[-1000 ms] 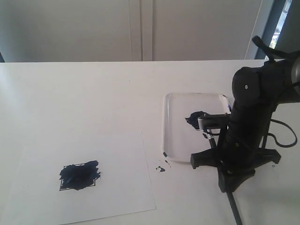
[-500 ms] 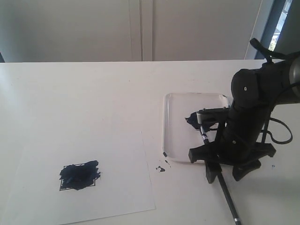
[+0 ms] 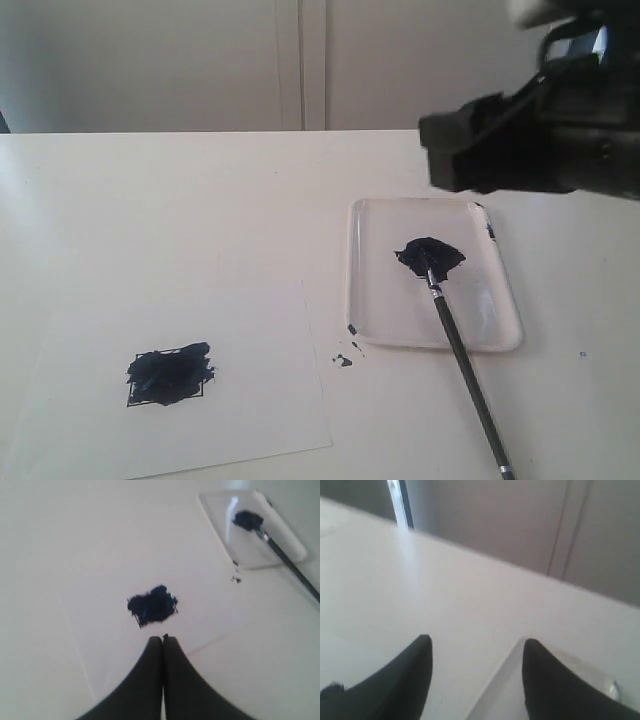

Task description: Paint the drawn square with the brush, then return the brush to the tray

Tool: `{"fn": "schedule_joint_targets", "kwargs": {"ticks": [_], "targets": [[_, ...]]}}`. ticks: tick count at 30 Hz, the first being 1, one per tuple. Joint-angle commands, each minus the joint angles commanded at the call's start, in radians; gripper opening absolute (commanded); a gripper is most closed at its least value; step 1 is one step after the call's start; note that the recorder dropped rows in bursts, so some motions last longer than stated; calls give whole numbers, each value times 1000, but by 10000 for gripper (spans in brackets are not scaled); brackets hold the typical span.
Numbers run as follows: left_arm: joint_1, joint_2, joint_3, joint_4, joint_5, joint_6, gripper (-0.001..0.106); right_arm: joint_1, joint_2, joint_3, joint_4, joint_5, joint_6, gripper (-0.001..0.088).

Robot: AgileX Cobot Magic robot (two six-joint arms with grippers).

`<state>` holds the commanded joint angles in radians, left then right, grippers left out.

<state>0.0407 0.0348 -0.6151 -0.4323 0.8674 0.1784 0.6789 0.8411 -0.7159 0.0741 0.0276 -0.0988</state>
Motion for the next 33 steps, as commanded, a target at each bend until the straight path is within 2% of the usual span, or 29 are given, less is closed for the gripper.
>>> {"fn": "schedule_joint_targets", "kwargs": {"ticks": [4,7,10,13,16,17,18,19,31,32,33], "targets": [[63,-15,69,-132,-108,179,0,0,-59,60,0,-158,-62,421],[99,-15,156,-156,-149,202,0,0,-49,94,0,-159,-57,310],[122,-12,175,-188,-240,244,0,0,-37,132,15,-106,-50,248],[125,-4,175,-196,-266,246,0,0,-35,137,22,-45,-16,242],[125,-4,185,-213,-311,246,0,0,-34,137,22,-84,-16,242],[125,-4,198,-222,-349,246,0,0,-30,137,22,-111,-16,242],[125,1,232,-271,-447,242,0,0,-28,137,22,-134,-16,242],[125,2,248,-301,-472,240,0,0,-28,137,22,-129,-10,242],[125,2,257,-304,-478,241,0,0,-31,137,22,-120,-10,242],[125,2,257,-304,-478,241,0,-3,-43,137,22,-108,-10,242],[127,2,257,-303,-478,244,0,-33,-89,137,22,-81,-10,242]]}}
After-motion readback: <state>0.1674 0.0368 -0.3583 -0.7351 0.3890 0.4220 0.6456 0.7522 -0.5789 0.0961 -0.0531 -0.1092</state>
